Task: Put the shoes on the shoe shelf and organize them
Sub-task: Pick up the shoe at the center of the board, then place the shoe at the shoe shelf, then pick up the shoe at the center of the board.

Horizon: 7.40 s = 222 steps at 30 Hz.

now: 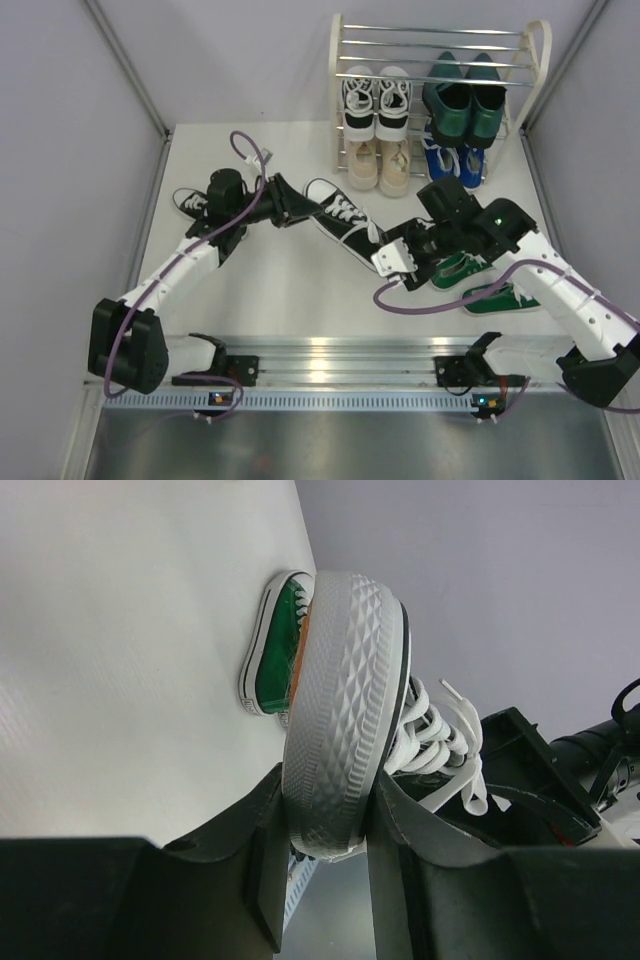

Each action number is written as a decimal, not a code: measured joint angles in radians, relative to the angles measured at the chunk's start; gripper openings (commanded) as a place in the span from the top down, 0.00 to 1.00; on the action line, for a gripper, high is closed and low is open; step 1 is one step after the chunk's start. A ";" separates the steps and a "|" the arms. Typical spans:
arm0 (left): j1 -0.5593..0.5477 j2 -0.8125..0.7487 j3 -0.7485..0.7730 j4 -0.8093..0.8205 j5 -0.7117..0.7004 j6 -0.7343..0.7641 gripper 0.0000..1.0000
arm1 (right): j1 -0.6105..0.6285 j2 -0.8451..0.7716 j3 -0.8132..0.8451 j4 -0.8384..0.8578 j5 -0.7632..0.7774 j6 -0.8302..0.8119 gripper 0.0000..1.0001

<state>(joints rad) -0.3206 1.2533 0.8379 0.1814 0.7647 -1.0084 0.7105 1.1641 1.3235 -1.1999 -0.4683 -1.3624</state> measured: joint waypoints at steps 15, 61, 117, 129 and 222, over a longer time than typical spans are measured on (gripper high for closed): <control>0.024 0.024 0.000 0.093 0.075 -0.069 1.00 | 0.000 -0.056 -0.108 0.148 0.050 -0.023 1.00; 0.070 -0.494 0.049 -0.540 -0.650 0.431 0.12 | -0.171 0.713 1.004 0.308 0.487 0.156 1.00; 0.451 0.071 -0.076 -0.483 -0.736 0.131 0.21 | -0.254 0.098 0.338 0.478 0.041 0.575 0.01; 0.469 0.390 0.040 -0.383 -0.607 0.287 1.00 | -0.264 -0.011 0.124 0.406 -0.032 0.611 0.01; -0.474 0.084 0.360 -0.192 -0.677 0.170 1.00 | -0.711 0.095 -0.127 1.193 -0.390 2.286 0.01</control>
<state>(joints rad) -0.7948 1.3373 1.1976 -0.0109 0.0875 -0.8383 -0.0002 1.2591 1.1961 -0.0067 -0.8585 0.9237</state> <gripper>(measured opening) 0.388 0.988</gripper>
